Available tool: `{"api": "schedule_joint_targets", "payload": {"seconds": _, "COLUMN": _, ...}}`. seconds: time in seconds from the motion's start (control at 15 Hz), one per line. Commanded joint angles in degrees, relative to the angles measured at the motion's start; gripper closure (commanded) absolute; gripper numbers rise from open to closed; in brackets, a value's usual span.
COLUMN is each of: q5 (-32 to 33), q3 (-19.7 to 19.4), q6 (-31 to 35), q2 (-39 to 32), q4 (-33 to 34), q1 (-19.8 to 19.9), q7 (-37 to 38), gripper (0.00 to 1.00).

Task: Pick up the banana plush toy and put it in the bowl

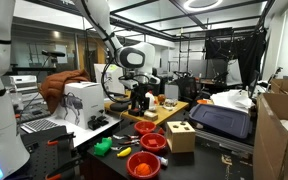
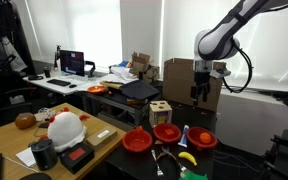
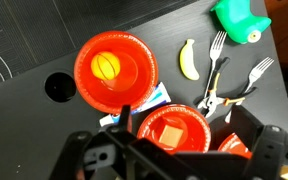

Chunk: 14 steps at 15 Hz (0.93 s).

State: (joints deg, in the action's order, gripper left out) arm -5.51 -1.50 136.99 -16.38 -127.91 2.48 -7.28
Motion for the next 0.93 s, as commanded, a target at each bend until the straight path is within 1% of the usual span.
{"api": "schedule_joint_targets", "payload": {"seconds": 0.0, "q5": 1.14, "q3": 0.75, "q6": 0.53, "q2": -5.23, "q4": 2.88, "q1": -0.59, "q7": 1.86, "gripper": 0.00}}
{"api": "schedule_joint_targets", "payload": {"seconds": 0.27, "q5": 3.59, "q3": 1.27, "q6": 1.14, "q2": -10.04, "q4": 4.29, "q1": -1.72, "q7": 1.43, "gripper": 0.00}}
{"api": "schedule_joint_targets", "payload": {"seconds": 0.47, "q5": 6.69, "q3": 0.91, "q6": 1.93, "q2": -14.13, "q4": 6.35, "q1": -3.06, "q7": 1.93, "gripper": 0.00}}
{"api": "schedule_joint_targets", "payload": {"seconds": 0.67, "q5": 6.88, "q3": 1.77, "q6": 3.65, "q2": -17.28, "q4": 8.06, "q1": -3.18, "q7": 1.31, "gripper": 0.00}}
{"api": "schedule_joint_targets", "payload": {"seconds": 0.73, "q5": 5.94, "q3": 2.75, "q6": 3.10, "q2": -18.07, "q4": 8.64, "q1": -2.51, "q7": 0.00, "gripper": 0.00}}
{"api": "schedule_joint_targets", "payload": {"seconds": 0.87, "q5": 6.76, "q3": 2.99, "q6": 3.37, "q2": -19.50, "q4": 9.23, "q1": -2.93, "q7": -0.08, "gripper": 0.00}}
